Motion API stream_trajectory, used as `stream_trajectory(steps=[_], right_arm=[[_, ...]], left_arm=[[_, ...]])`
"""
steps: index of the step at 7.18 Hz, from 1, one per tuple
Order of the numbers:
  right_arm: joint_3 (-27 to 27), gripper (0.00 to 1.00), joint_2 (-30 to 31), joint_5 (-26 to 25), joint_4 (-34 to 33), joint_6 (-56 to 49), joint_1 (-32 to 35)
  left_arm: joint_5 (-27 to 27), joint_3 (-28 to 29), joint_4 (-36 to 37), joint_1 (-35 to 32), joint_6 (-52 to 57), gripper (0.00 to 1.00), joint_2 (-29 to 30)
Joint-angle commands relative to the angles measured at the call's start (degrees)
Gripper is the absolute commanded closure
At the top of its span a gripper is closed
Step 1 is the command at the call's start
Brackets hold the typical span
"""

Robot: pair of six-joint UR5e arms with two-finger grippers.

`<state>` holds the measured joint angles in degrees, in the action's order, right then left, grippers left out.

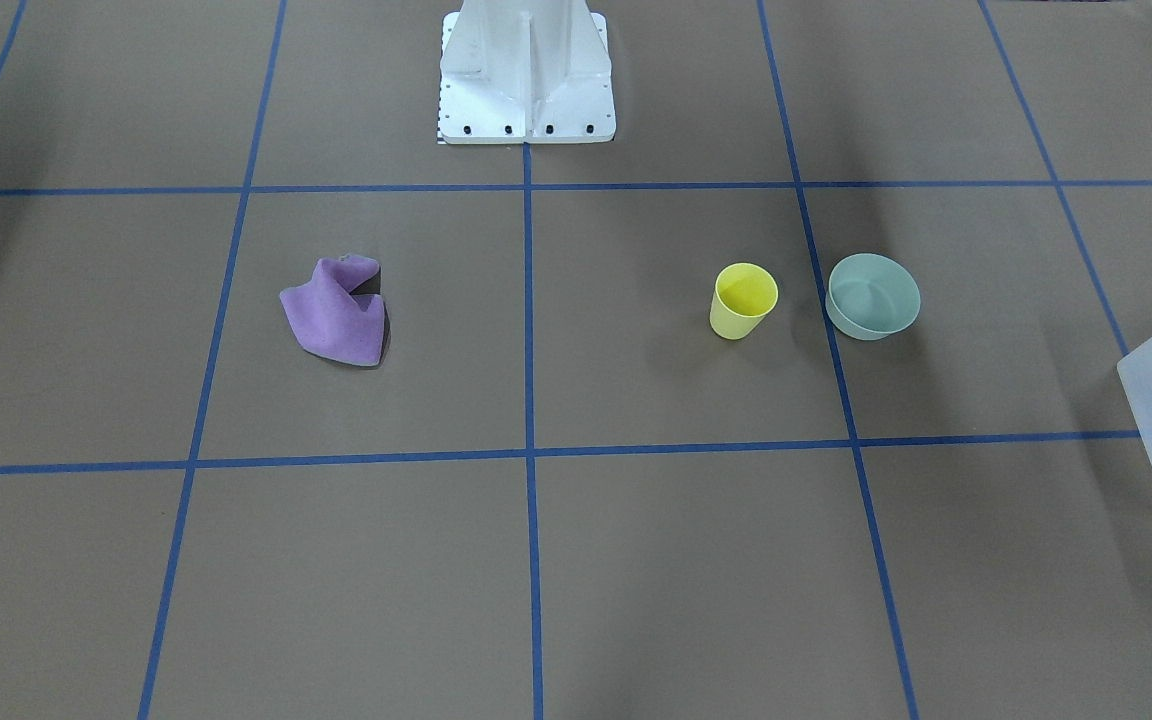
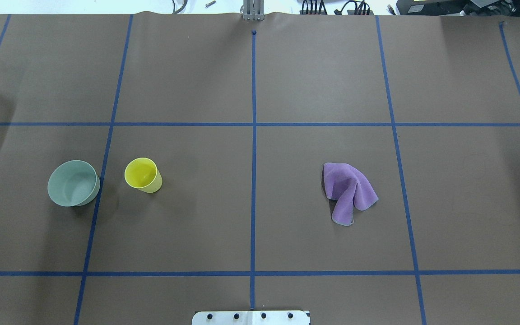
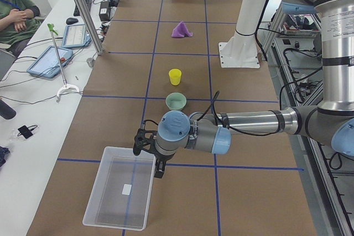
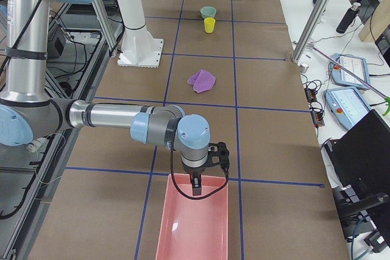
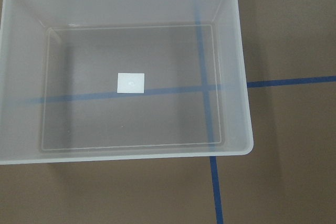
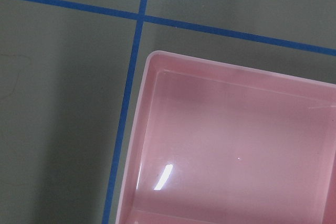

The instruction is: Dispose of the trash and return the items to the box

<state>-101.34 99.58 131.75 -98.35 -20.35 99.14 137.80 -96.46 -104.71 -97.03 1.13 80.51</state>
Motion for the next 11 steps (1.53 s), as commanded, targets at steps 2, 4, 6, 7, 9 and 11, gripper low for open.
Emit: stream_trajectory(steps=[2, 4, 6, 7, 9, 11], right_arm=[[0.0, 0.00, 0.0, 0.0, 0.0, 0.2, 0.0], [-0.6, 0.00, -0.1, 0.0, 0.1, 0.0, 0.0], [-3.5, 0.00, -0.1, 1.0, 0.2, 0.0, 0.0], [-6.0, 0.00, -0.2, 1.0, 0.2, 0.5, 0.0], [-8.0, 0.00, -0.3, 3.1, 0.2, 0.9, -0.1], [-8.0, 0.00, -0.3, 5.4, 0.2, 1.4, -1.0]], left_arm=[[0.0, -0.6, -1.1, 0.1, 0.0, 0.01, 0.5], [-0.1, -0.5, -10.1, 0.3, 0.0, 0.01, 1.3], [0.0, -0.4, -11.9, 0.9, -0.5, 0.01, 5.2], [1.1, -0.2, -11.7, 1.7, -1.4, 0.01, 5.9], [5.9, 1.2, -17.0, 2.3, -1.5, 0.01, 5.4], [6.2, 2.2, -21.8, 10.1, -2.3, 0.01, 5.3]])
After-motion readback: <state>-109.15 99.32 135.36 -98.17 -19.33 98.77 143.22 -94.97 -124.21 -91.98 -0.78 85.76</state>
